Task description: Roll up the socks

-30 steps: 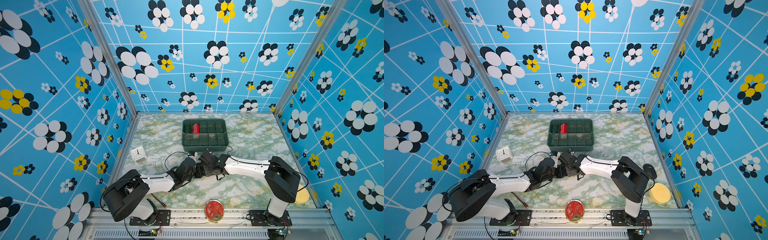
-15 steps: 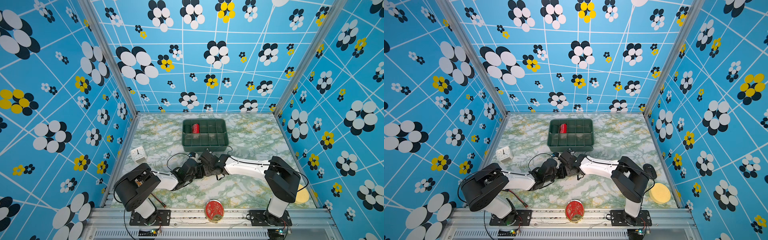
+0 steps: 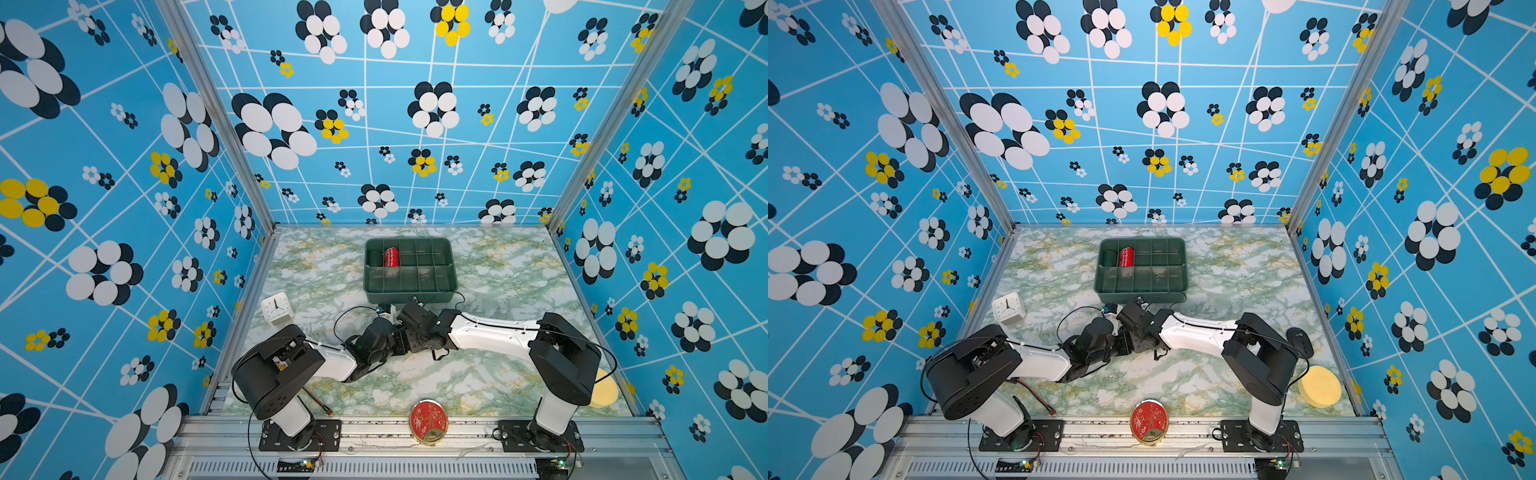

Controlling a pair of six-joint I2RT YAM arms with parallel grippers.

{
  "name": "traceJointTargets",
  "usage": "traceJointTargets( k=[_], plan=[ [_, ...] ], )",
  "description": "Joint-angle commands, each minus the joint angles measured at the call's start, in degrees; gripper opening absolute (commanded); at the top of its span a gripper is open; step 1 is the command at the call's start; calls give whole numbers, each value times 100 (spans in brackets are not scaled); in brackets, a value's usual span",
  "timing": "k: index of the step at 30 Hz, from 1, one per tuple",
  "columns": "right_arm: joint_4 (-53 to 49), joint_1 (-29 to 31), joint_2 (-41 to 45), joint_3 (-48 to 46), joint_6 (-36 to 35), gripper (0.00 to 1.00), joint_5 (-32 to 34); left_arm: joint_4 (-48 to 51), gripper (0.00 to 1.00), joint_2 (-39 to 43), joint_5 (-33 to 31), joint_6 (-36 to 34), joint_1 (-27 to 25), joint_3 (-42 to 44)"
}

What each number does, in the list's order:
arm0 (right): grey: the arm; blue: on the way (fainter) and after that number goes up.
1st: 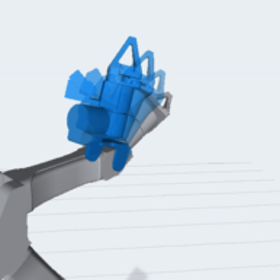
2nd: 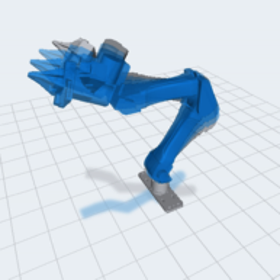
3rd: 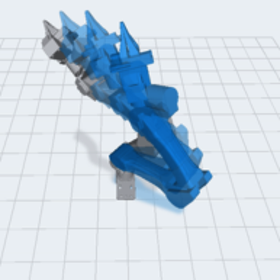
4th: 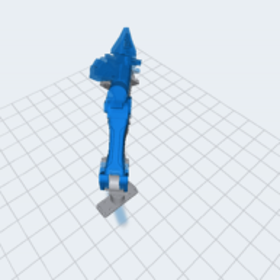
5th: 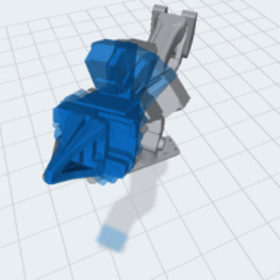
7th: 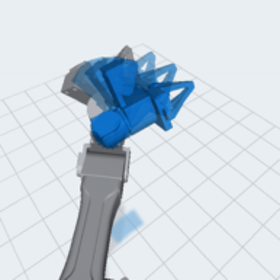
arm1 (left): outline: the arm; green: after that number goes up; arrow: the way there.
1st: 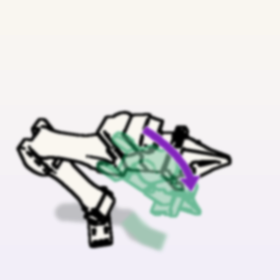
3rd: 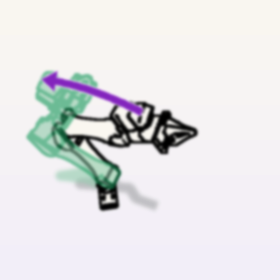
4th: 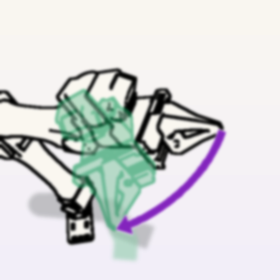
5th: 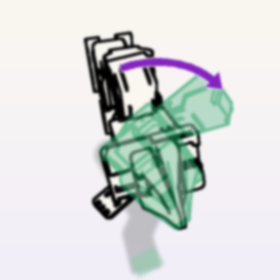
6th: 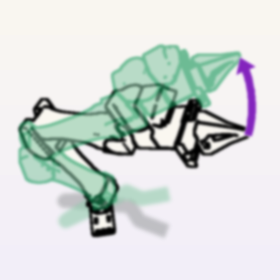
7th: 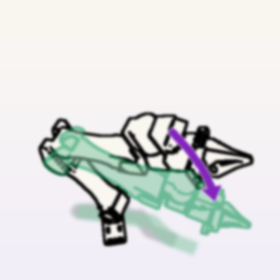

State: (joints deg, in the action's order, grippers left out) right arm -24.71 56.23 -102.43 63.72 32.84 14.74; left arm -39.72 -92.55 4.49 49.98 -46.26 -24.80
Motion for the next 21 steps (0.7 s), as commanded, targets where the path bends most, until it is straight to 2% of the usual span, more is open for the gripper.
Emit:
traceJointTargets(
  k=[1, 12, 18, 21],
  plan=[
    [1, 42, 8, -126, 47, 10, -193, -213, 0, -219, -37, 10, -58, -76],
    [142, 46, 89, -201, 3, 11, -253, 704, 0, -598, -105, -148, -54, -349],
    [370, 27, 201, -332, -39, 18, -382, 918, 0, -766, -220, -199, -56, -338],
    [495, -4, 287, -420, -8, 28, -484, 875, 0, -936, -228, -177, -51, -342]
  ],
)
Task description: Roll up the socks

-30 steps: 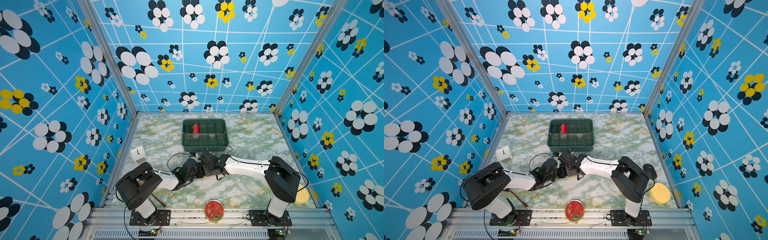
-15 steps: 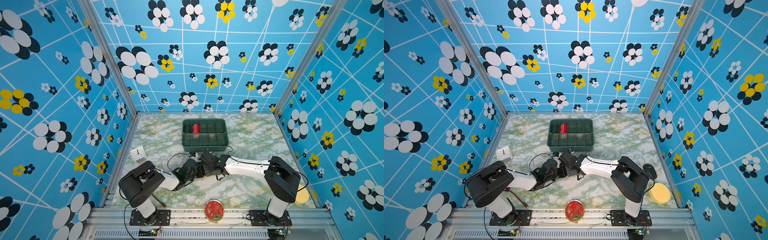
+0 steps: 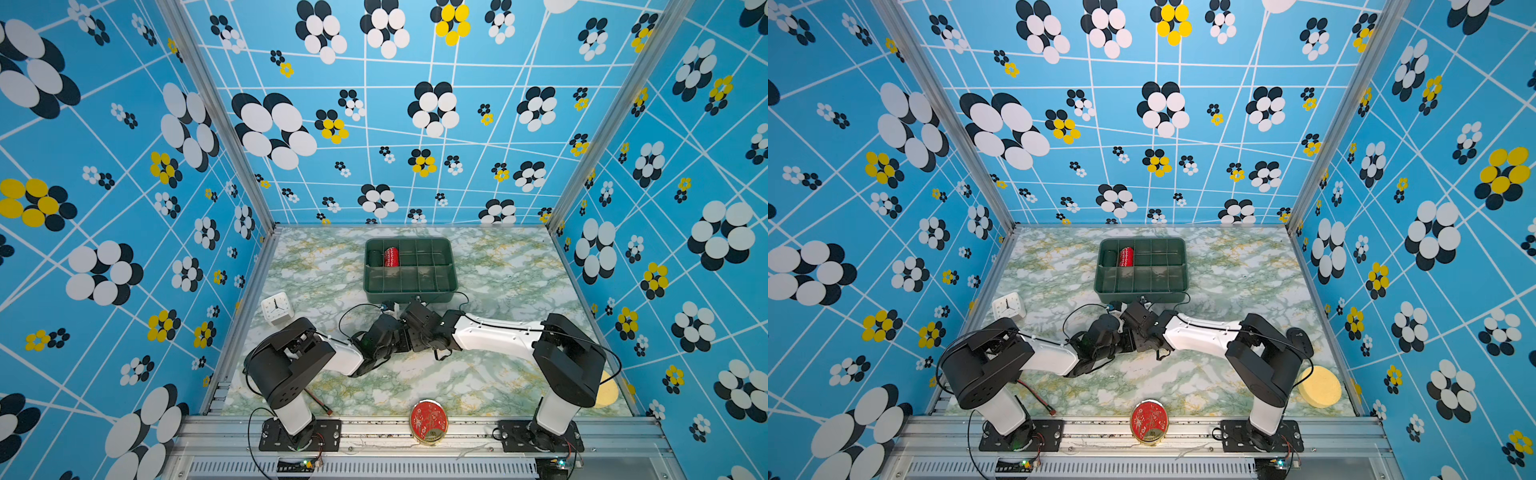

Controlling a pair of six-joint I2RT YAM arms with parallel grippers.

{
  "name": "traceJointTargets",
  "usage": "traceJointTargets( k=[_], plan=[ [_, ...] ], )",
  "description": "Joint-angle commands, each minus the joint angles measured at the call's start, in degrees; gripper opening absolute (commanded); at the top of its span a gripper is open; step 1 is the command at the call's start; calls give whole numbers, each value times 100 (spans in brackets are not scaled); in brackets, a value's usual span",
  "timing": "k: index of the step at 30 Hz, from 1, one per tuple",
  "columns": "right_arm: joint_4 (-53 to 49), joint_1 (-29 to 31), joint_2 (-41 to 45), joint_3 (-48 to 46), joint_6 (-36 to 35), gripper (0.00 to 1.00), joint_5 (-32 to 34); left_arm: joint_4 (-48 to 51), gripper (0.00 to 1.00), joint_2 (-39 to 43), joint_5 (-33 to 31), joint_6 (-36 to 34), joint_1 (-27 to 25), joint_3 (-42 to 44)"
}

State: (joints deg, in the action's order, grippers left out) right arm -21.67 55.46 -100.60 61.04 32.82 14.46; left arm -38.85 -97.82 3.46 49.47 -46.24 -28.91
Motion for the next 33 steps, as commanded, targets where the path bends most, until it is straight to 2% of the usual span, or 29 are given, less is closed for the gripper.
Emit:
traceJointTargets(
  k=[1, 7, 17, 21, 24, 26, 28, 33],
  plan=[
    [248, 55, 154, -193, 10, 32, -476, 775, 0, -455, -117, -115, -50, 78],
    [722, -202, 641, -667, 134, 42, -794, 765, 0, -527, -68, -70, 25, 128],
    [1622, -758, 1528, -1480, 351, 50, -1727, 725, 0, -597, 60, -34, 123, 163],
    [1816, -950, 1991, -1773, 489, 51, -1868, 727, 0, -637, 115, -37, 139, 132],
    [1868, -1175, 2318, -2102, 706, 47, -1758, 713, 0, -648, 179, -34, 170, 131],
    [1809, -1316, 2412, -2304, 816, 39, -1611, 721, 0, -663, 227, -42, 203, 132],
    [1756, -1371, 2385, -2409, 848, 33, -1563, 704, 0, -692, 276, -35, 226, 126],
    [1925, -1371, 2037, -2443, 897, 28, -1716, 695, 0, -795, 389, -34, 252, 47]
  ],
)
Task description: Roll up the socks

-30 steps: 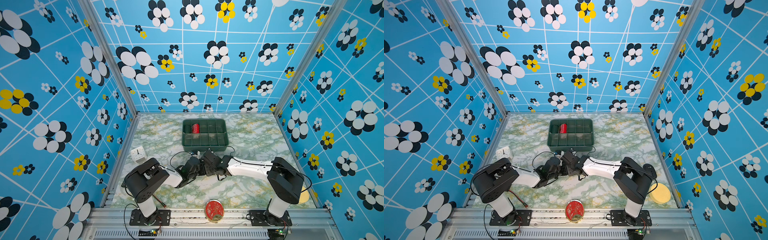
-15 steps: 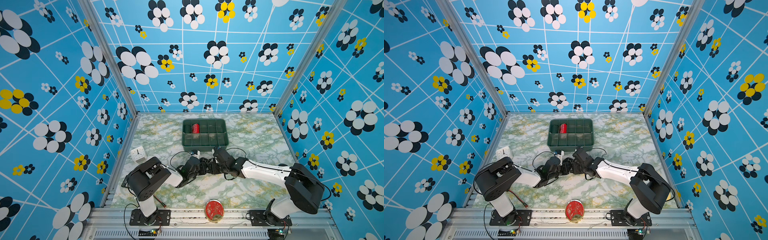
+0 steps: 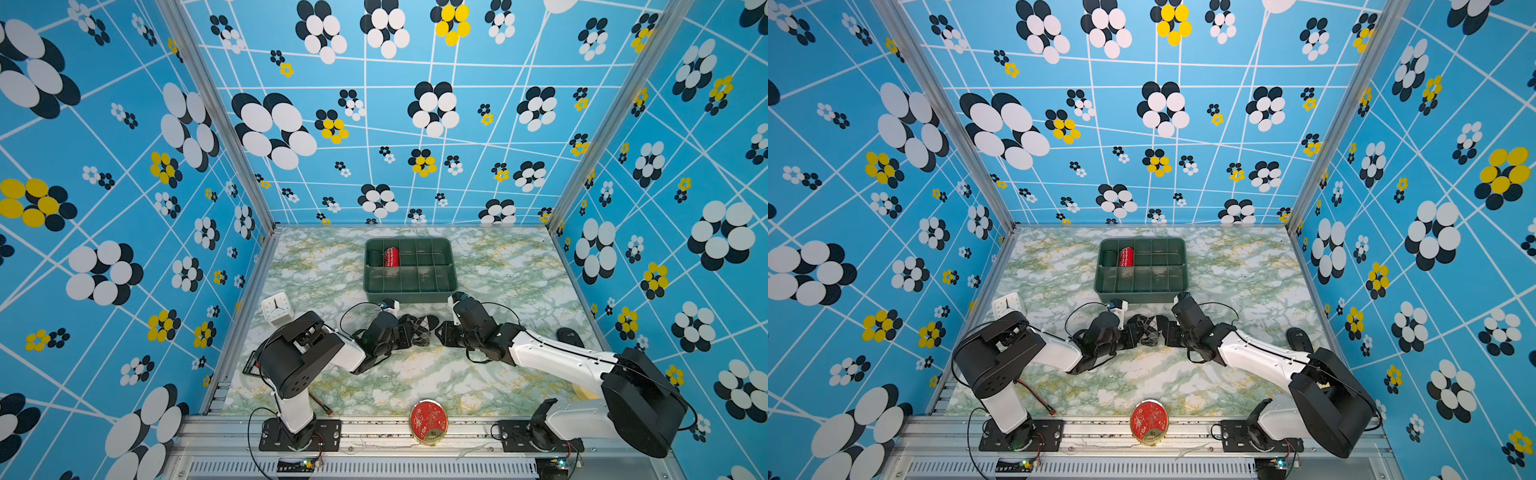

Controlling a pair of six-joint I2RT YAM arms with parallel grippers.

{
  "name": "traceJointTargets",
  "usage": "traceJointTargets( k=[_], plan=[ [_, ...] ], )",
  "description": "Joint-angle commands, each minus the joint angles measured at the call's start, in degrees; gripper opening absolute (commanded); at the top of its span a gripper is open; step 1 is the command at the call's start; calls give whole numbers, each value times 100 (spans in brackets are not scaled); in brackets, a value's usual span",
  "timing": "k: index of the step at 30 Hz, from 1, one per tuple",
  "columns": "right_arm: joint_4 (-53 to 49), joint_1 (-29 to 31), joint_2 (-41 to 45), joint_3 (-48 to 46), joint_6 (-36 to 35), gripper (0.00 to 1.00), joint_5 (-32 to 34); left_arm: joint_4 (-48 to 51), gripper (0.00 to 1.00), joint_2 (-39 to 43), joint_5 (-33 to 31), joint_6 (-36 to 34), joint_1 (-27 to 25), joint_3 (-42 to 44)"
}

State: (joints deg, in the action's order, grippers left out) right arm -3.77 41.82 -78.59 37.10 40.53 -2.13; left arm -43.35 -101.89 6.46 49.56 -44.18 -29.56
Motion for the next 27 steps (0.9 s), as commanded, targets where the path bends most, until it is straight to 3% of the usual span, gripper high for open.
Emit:
traceJointTargets(
  k=[1, 18, 27],
  plan=[
    [217, -8, -240, -44, 140, 27, -96, 1145, 0, -396, 101, -46, 47, 110],
    [691, 124, -850, 295, 85, 26, -473, 1119, 0, -577, 325, -17, 48, -23],
    [1021, 161, -982, 321, 148, 41, -589, 1097, 0, -609, 470, -9, 44, -28]
  ],
)
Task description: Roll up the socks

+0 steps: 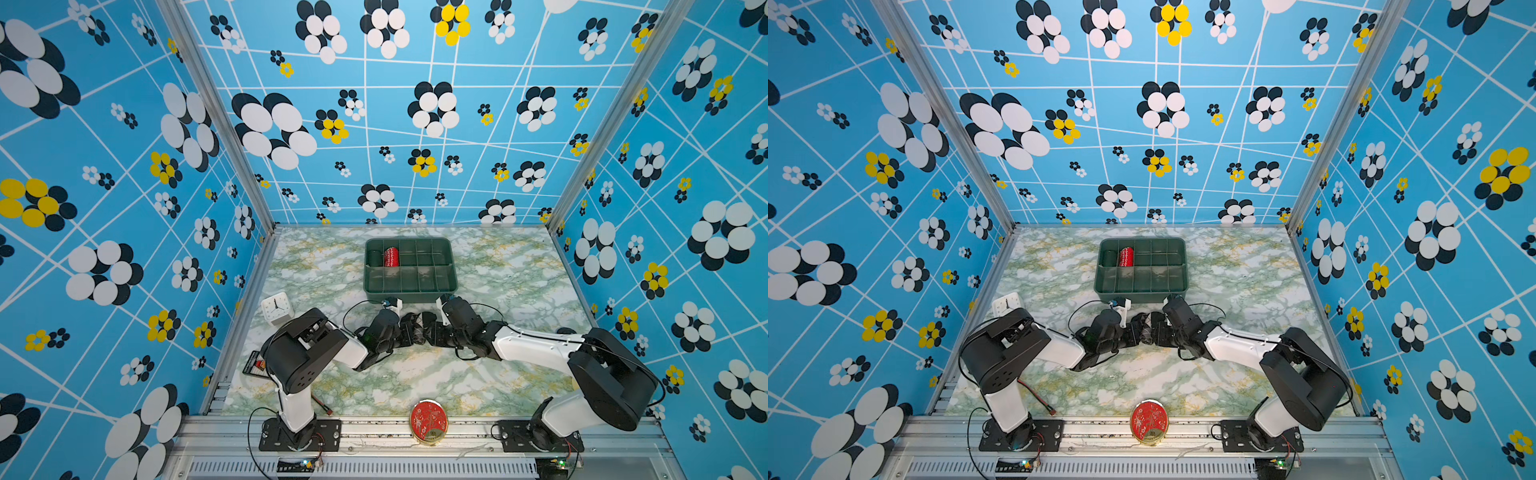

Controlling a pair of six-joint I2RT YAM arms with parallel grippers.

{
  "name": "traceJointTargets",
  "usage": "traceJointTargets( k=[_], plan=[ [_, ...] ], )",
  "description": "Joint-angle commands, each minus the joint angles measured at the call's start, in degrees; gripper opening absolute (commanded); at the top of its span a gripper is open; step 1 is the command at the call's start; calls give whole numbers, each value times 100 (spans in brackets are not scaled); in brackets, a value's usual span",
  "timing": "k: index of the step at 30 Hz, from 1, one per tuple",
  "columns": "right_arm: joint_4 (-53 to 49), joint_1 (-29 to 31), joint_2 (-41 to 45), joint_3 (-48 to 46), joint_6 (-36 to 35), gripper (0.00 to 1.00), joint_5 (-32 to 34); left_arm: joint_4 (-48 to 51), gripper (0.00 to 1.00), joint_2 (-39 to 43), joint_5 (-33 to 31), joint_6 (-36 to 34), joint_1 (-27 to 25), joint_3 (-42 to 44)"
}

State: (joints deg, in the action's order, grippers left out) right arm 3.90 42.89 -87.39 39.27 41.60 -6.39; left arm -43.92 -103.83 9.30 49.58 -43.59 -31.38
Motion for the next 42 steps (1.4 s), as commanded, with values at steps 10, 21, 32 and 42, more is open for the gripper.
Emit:
traceJointTargets(
  k=[10, 21, 32, 42],
  plan=[
    [538, 61, -490, 173, 114, 52, -237, 1008, 0, -621, 502, 42, -15, 62],
    [1339, 59, -548, -56, 137, 52, -393, 723, 0, -923, 848, 166, 21, -7],
    [1717, 53, -1130, 124, 230, 48, -561, 500, 0, -1181, 1157, 277, 44, -96],
    [2001, 60, -1514, 184, 348, 32, -747, 376, 0, -1323, 1318, 324, 72, -131]
  ],
)
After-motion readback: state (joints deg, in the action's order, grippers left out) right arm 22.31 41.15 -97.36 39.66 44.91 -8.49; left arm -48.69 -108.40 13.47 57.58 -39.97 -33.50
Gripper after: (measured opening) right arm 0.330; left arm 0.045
